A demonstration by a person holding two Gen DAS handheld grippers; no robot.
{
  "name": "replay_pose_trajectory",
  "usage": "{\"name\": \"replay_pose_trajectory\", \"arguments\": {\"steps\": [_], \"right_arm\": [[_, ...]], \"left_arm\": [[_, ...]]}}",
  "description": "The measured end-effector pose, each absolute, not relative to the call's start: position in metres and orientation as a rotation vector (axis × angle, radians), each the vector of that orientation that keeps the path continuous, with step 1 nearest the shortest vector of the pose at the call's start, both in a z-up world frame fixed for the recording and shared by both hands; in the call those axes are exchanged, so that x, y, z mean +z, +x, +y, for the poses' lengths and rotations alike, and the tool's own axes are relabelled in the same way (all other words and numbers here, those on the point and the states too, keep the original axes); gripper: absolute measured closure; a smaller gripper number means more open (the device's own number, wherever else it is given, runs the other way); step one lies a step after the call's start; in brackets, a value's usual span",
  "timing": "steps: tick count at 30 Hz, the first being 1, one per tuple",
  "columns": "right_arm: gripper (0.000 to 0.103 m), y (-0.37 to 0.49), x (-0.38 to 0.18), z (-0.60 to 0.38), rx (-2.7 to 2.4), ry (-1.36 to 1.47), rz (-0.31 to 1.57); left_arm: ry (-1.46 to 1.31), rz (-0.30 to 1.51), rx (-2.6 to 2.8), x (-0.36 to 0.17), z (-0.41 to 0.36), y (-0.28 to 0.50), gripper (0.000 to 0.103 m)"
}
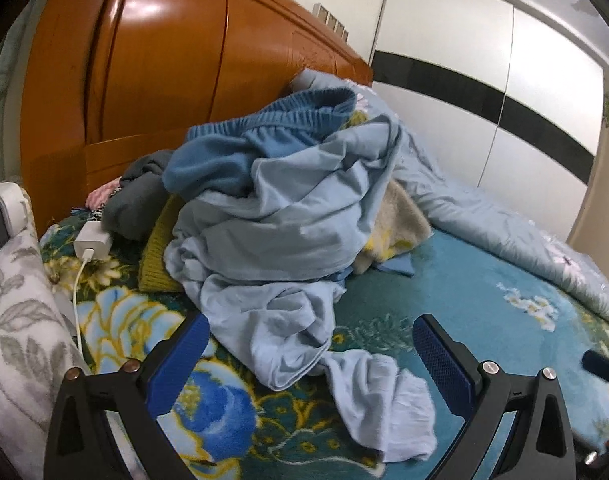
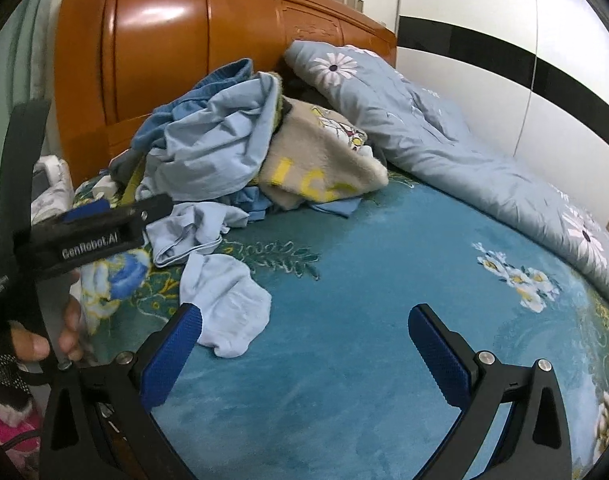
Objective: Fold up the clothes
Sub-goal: 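Reach both tools toward the pile of light blue clothes, then grasp the light blue sweatshirt with the right gripper and lift it from the pile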
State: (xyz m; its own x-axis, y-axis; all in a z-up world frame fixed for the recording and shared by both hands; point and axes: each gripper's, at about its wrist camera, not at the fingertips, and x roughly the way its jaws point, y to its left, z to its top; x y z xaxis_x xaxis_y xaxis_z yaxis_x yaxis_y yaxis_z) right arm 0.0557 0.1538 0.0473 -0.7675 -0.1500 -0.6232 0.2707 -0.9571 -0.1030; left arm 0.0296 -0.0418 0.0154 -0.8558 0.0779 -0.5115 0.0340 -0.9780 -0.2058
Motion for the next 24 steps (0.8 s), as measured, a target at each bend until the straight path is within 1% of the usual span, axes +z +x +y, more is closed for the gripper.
{"name": "replay_pose_trajectory", "arguments": {"steps": [6, 10, 15, 19, 22, 24], "right_arm": [[0.0, 0.044, 0.047, 0.161, -2.763, 0.975, 0.267], [0.0, 0.032, 0.047, 0.158, -2.755, 0.974, 0.3], [0.0, 0.01, 0.054, 0.155, -2.743, 0.947, 0.315], [0.0, -0.026, 0.07, 0.152, -2.739, 0.924, 0.267], [0.0, -0.057, 0.083, 0.144, -2.767, 0.917, 0.23], [0.003, -0.075, 0.093, 0.135, -2.762, 0.896, 0.232]], "left_arm": [[-0.888, -0.343, 2.974, 0.006, -0.045, 0.017, 0.0], [-0.922, -0.362, 2.962, 0.0, -0.048, 0.008, 0.0], [-0.921, -0.338, 3.002, -0.007, -0.053, 0.0, 0.0], [-0.919, -0.313, 3.043, -0.018, -0.058, -0.002, 0.0], [-0.939, -0.333, 3.059, -0.027, -0.062, -0.003, 0.0], [-0.949, -0.34, 3.057, -0.031, -0.062, -0.002, 0.0]]}}
